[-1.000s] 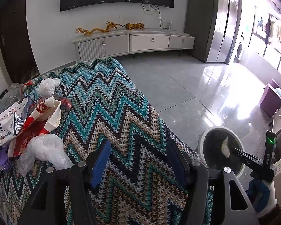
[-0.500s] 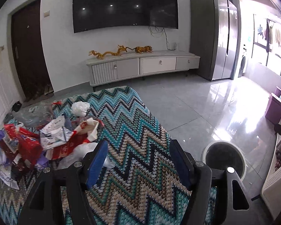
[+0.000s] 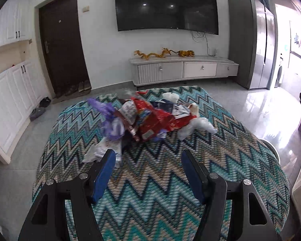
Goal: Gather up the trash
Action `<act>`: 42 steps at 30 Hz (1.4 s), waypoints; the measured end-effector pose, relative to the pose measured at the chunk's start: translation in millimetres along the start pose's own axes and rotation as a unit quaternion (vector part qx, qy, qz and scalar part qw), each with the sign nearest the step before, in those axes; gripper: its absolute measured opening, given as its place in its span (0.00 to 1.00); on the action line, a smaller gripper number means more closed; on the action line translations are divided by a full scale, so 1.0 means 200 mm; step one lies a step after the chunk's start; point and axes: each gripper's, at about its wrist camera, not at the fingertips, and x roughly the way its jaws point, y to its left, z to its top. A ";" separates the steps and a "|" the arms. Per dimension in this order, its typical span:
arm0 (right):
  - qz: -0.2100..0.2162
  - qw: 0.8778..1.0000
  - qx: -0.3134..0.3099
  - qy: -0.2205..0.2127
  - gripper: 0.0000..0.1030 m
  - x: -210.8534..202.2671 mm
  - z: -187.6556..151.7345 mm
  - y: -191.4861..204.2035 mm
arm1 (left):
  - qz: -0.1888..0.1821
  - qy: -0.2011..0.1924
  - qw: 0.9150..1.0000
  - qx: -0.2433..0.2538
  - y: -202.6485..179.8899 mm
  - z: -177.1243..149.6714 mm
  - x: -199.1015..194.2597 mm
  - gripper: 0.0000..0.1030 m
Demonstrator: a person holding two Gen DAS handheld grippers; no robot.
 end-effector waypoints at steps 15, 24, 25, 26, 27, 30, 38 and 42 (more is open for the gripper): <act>0.109 0.985 -0.071 0.111 0.59 0.79 0.25 0.52 | -0.046 0.047 0.990 -0.123 0.48 0.31 0.41 0.68; 0.096 0.965 -0.067 0.234 0.60 1.53 0.22 0.67 | -0.063 0.097 0.979 -0.169 0.57 0.36 0.72 0.53; 0.095 0.962 -0.065 0.246 0.61 1.58 0.19 0.68 | -0.067 0.103 0.978 -0.171 0.58 0.36 0.74 0.48; 0.097 0.960 -0.061 0.256 0.63 1.63 0.17 0.68 | -0.069 0.107 0.977 -0.172 0.58 0.35 0.76 0.43; 0.099 0.958 -0.054 0.263 0.69 1.66 0.15 0.68 | -0.069 0.111 0.976 -0.172 0.58 0.34 0.78 0.40; 0.098 0.953 -0.056 0.282 0.71 1.74 0.11 0.70 | -0.079 0.116 0.974 -0.178 0.59 0.33 0.81 0.24; 0.106 0.954 -0.078 0.270 0.52 1.73 0.09 0.76 | -0.091 0.082 0.975 -0.185 0.61 0.32 0.69 0.14; 0.101 0.959 -0.095 0.249 0.51 1.66 0.10 0.79 | -0.088 0.059 0.978 -0.180 0.61 0.34 0.58 0.14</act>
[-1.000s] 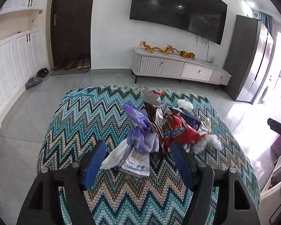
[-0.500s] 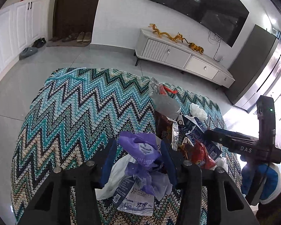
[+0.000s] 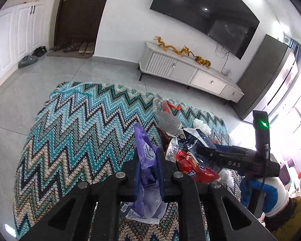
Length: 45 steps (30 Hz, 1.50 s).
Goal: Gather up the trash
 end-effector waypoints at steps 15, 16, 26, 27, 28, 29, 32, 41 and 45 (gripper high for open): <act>0.030 0.993 -0.039 -0.108 0.50 -0.61 -0.23 0.19 | -0.008 -0.049 0.999 0.012 -0.07 -0.08 -0.37 0.13; 0.033 0.992 -0.041 -0.114 0.50 -0.65 -0.25 0.20 | -0.008 -0.051 0.999 0.015 -0.08 -0.09 -0.39 0.13; 0.043 0.984 -0.018 -0.170 0.50 -1.06 -0.57 0.09 | -0.023 -0.053 0.997 0.059 -0.34 -0.18 -0.57 0.13; 0.041 0.984 -0.011 -0.175 0.50 -1.10 -0.61 0.04 | -0.026 -0.051 0.996 0.067 -0.38 -0.19 -0.58 0.13; 0.036 0.983 -0.004 -0.180 0.50 -1.13 -0.64 0.00 | -0.031 -0.048 0.996 0.074 -0.44 -0.19 -0.57 0.13; 0.029 0.982 0.003 -0.185 0.50 -1.16 -0.68 -0.05 | -0.036 -0.044 0.995 0.084 -0.49 -0.19 -0.56 0.13; 0.002 0.980 0.033 -0.194 0.50 -1.26 -0.78 -0.24 | -0.053 -0.030 0.992 0.112 -0.69 -0.19 -0.51 0.13; -0.131 0.963 0.153 -0.181 0.50 -1.38 -1.12 -1.03 | -0.140 0.057 0.966 0.212 -1.57 -0.28 -0.05 0.12; -0.184 0.950 0.204 -0.151 0.50 -1.32 -1.29 -1.36 | -0.177 0.105 0.947 0.246 -1.98 -0.42 0.19 0.12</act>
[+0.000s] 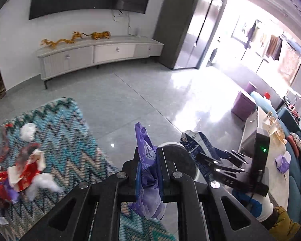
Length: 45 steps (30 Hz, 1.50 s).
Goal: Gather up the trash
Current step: 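Carry both items over the bin and open both tools, then bring both tools back to the trash pile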
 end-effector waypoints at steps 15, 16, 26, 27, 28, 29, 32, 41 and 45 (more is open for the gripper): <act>-0.080 0.992 0.060 0.082 0.53 0.60 -0.25 -0.62 | -0.046 0.126 0.991 -0.020 -0.41 0.00 1.12 0.13; -0.080 0.992 0.059 0.083 0.53 0.63 -0.26 -0.63 | -0.044 0.131 0.990 -0.021 -0.41 -0.02 1.16 0.13; -0.112 0.986 0.071 0.097 0.58 0.71 -0.30 -0.69 | -0.069 0.160 0.984 -0.025 -0.45 -0.06 1.27 0.23; -0.115 0.986 0.073 0.093 0.58 0.69 -0.30 -0.69 | -0.071 0.155 0.985 -0.025 -0.44 -0.05 1.25 0.23; -0.116 0.987 0.077 0.086 0.58 0.66 -0.29 -0.69 | -0.070 0.146 0.987 -0.021 -0.44 -0.05 1.20 0.23; -0.115 0.987 0.081 0.077 0.58 0.62 -0.28 -0.68 | -0.065 0.138 0.988 -0.016 -0.43 -0.03 1.17 0.23; -0.114 0.989 0.077 0.052 0.58 0.48 -0.24 -0.63 | -0.053 0.104 0.993 -0.011 -0.41 -0.03 1.01 0.23; -0.075 0.996 0.043 -0.026 0.59 -0.02 -0.15 -0.32 | -0.020 0.028 0.999 0.019 -0.35 -0.08 0.49 0.23; -0.047 0.997 0.023 -0.055 0.59 -0.22 -0.12 -0.14 | 0.011 0.007 0.999 0.040 -0.31 -0.15 0.22 0.23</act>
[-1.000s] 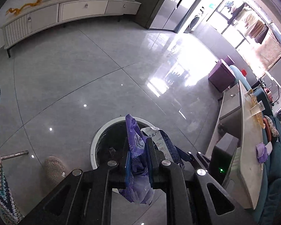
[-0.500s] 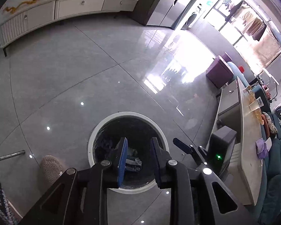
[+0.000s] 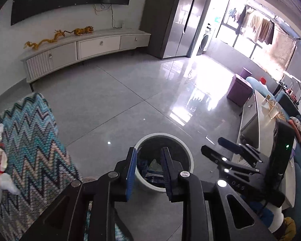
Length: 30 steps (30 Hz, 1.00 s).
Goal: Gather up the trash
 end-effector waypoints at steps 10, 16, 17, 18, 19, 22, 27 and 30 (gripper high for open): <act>0.097 0.992 -0.083 -0.017 0.58 -0.29 0.06 0.60 | 0.084 -0.046 0.995 -0.030 0.37 -0.29 -0.58 0.26; 0.150 0.979 -0.139 0.014 0.58 -0.26 0.02 0.96 | 0.130 -0.059 0.986 -0.080 0.70 -0.53 -0.79 0.46; 0.159 0.976 -0.145 0.017 0.58 -0.26 0.01 1.01 | 0.137 -0.059 0.985 -0.088 0.75 -0.56 -0.81 0.46; 0.166 0.974 -0.153 0.021 0.58 -0.25 0.00 1.06 | 0.145 -0.059 0.983 -0.097 0.81 -0.60 -0.83 0.46; 0.172 0.971 -0.161 0.026 0.58 -0.24 0.00 1.10 | 0.150 -0.059 0.981 -0.106 0.87 -0.63 -0.85 0.46; 0.193 0.963 -0.183 0.038 0.58 -0.20 -0.02 1.22 | 0.168 -0.056 0.975 -0.134 1.05 -0.73 -0.89 0.46; 0.242 0.944 -0.213 0.066 0.58 -0.08 -0.05 1.37 | 0.186 -0.045 0.969 -0.154 1.30 -0.88 -0.93 0.46; 0.252 0.935 -0.233 0.083 0.58 0.01 -0.07 1.47 | 0.190 -0.040 0.967 -0.167 1.42 -0.93 -0.95 0.51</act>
